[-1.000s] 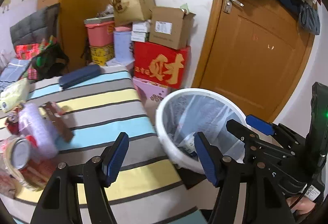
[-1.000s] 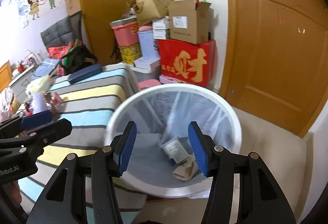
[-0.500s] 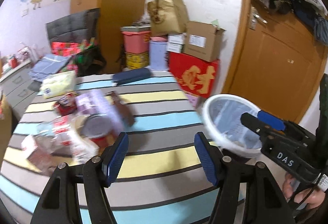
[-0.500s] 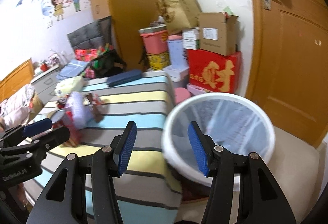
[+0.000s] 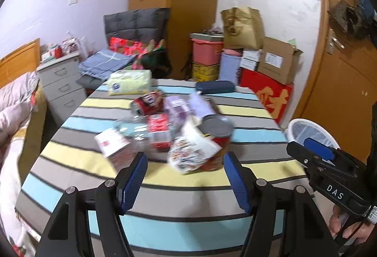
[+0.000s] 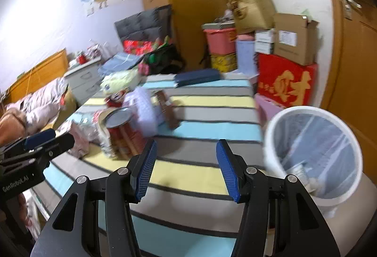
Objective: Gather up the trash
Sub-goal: 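Move both open tools back toward the items on the table, then grasp the red tin can with the right tool while the left tool grasps the milk carton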
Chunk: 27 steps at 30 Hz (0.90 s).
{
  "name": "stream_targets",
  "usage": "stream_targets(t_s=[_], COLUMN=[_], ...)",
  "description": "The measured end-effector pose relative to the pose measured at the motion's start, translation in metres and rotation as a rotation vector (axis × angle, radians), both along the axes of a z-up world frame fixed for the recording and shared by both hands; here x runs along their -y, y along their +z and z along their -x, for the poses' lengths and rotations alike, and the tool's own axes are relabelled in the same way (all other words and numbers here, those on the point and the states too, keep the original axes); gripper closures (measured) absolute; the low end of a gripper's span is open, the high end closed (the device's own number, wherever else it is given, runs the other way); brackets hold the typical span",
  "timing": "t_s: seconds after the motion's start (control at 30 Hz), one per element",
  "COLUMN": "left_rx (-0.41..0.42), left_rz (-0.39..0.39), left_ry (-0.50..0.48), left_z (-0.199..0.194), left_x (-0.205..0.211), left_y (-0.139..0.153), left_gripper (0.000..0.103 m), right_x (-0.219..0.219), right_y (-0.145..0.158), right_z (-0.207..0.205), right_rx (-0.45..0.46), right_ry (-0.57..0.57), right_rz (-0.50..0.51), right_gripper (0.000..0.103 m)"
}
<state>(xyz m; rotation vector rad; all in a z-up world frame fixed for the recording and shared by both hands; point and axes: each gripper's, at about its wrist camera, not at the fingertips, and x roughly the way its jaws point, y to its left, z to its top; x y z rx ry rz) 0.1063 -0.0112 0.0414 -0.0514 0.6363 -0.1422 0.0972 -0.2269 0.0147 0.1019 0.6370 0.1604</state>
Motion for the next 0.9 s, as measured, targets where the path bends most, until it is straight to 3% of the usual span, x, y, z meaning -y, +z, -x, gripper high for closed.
stream_targets(t_s=[0.4, 0.77, 0.9], left_rx=[-0.044, -0.104, -0.111], left_rz=[0.03, 0.044, 0.063], left_ry=[0.109, 0.108, 0.112], left_z=[-0.014, -0.046, -0.057], left_x=[-0.062, -0.083, -0.082], left_y=[-0.022, -0.046, -0.048], left_gripper=[0.035, 0.03, 0.03], right_x=[-0.044, -0.069, -0.075], right_y=[-0.015, -0.022, -0.025], right_z=[-0.024, -0.044, -0.047], right_rx=[-0.049, -0.085, -0.098], right_ry=[0.108, 0.184, 0.216], right_rz=[0.036, 0.085, 0.081], right_gripper=[0.049, 0.048, 0.041])
